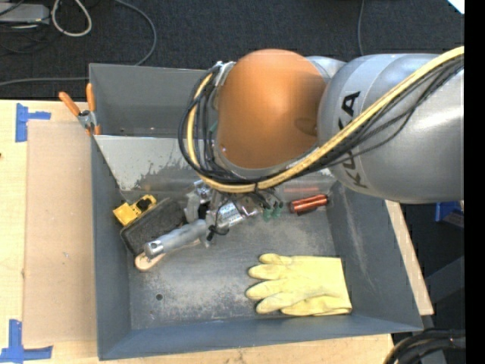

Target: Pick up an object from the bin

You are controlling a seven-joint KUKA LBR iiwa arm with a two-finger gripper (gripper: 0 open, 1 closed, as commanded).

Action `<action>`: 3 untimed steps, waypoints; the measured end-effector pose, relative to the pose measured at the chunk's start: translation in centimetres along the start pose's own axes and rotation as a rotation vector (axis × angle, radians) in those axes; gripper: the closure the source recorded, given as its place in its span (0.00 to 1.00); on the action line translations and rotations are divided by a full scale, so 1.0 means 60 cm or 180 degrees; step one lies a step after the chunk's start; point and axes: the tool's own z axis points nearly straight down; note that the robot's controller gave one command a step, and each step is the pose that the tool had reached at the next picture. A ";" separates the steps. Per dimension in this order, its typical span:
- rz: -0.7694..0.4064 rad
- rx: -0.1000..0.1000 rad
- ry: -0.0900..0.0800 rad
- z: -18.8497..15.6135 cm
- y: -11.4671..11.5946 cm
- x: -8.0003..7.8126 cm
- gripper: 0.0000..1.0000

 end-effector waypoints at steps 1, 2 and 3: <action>0.0113 0.0002 0.0008 -0.001 0.048 0.018 1.00; -0.0086 -0.0009 0.0006 0.010 0.042 0.017 1.00; 0.0215 0.0003 0.0016 0.027 0.034 0.026 1.00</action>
Offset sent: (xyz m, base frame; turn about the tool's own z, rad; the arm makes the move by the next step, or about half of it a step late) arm -0.0057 -0.0290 -0.0327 0.2897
